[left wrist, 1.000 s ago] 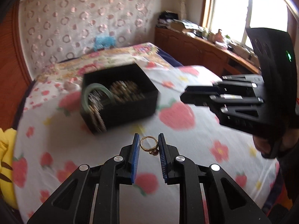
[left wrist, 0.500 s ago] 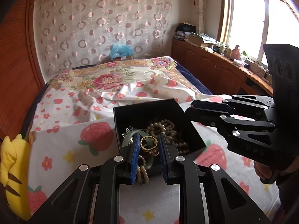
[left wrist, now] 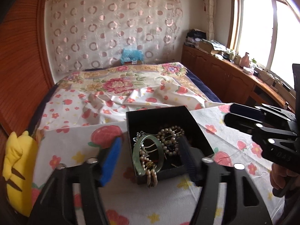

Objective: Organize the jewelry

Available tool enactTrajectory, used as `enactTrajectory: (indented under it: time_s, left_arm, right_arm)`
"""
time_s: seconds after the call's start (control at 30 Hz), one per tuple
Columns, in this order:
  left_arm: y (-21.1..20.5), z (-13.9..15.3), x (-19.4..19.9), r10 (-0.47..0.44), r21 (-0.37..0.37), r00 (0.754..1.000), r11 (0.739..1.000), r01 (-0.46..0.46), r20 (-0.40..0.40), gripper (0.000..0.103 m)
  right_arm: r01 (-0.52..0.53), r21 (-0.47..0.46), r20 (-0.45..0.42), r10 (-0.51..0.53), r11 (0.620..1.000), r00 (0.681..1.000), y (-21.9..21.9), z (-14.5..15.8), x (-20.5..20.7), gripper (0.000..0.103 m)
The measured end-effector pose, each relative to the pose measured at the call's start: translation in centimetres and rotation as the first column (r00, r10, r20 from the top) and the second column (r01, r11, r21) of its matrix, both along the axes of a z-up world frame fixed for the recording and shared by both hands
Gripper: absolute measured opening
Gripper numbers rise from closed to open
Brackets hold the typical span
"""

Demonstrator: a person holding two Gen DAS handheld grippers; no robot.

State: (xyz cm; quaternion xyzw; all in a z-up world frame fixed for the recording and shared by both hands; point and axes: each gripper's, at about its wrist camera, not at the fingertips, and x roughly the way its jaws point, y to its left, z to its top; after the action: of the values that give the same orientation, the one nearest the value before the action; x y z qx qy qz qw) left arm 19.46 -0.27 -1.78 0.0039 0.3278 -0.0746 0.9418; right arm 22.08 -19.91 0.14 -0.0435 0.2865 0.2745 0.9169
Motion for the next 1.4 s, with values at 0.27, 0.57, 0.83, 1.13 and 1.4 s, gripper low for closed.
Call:
enactTrajectory:
  time_s: [0.27, 0.57, 0.83, 1.13, 1.4]
  left_arm:
    - [0.8, 1.7, -5.2, 0.086, 0.007, 0.994, 0.996, -0.086, 0.061, 0.094]
    - [0.9, 2.8, -10.3, 0.132, 0.014, 0.987, 0.991, -0.134, 0.096, 0.095]
    - [0.6, 3.1, -12.3, 0.138, 0.032, 0.984, 0.989, -0.143, 0.115, 0.095]
    - [0.4, 3.3, -13.6, 0.132, 0.026, 0.983, 0.990, -0.137, 0.124, 0.095]
    - [0.3, 3.7, -14.1, 0.132, 0.022, 0.981, 0.990, -0.137, 0.139, 0.095]
  right_arm:
    - [0.108, 0.033, 0.065, -0.110, 0.994, 0.992, -2.5, 1.1, -5.2, 0.077]
    - [0.207, 0.047, 0.125, -0.211, 0.977, 0.969, -4.4, 1.8, -10.2, 0.101]
    - [0.234, 0.059, 0.135, -0.240, 0.970, 0.961, -5.4, 1.9, -12.0, 0.101]
    - [0.237, 0.063, 0.151, -0.244, 0.970, 0.958, -5.0, 2.2, -13.2, 0.101]
    - [0.243, 0.067, 0.139, -0.251, 0.968, 0.958, -4.9, 2.2, -13.3, 0.101]
